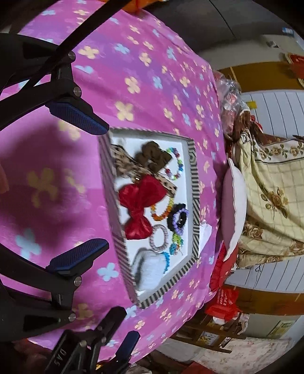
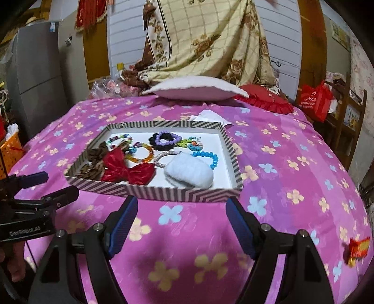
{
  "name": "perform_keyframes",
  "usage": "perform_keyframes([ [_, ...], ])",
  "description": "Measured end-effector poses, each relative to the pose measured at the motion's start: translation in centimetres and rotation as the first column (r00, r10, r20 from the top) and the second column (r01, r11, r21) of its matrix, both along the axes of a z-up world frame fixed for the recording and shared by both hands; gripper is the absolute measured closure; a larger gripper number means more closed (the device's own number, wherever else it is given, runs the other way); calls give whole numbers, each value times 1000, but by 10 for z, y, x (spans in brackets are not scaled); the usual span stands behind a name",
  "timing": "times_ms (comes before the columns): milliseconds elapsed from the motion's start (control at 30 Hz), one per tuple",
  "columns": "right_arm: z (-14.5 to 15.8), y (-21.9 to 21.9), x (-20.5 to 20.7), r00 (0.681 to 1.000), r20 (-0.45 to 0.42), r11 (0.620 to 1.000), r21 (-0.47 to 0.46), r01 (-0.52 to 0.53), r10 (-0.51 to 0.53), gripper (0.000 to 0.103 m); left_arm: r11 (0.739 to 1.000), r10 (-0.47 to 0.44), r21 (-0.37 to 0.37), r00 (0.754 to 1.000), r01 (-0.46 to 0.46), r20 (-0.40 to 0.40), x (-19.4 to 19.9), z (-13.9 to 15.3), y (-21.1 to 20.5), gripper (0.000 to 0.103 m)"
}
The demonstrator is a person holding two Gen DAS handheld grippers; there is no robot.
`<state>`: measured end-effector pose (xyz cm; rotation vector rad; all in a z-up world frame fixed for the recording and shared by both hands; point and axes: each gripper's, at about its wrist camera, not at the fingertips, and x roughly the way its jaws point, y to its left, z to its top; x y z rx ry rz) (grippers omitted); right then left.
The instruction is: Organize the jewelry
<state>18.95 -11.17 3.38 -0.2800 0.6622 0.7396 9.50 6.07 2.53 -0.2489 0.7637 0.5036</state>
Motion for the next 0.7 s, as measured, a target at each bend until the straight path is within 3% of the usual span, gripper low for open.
perform_keyframes([
  [200, -4, 4, 8, 1000, -29, 1000, 23, 2, -1, 22, 1000, 16, -14, 1000, -16, 2, 9, -5, 5, 38],
  [700, -3, 6, 2, 1000, -3, 1000, 9, 5, -5, 22, 1000, -9, -3, 1000, 9, 2, 11, -9, -6, 38],
])
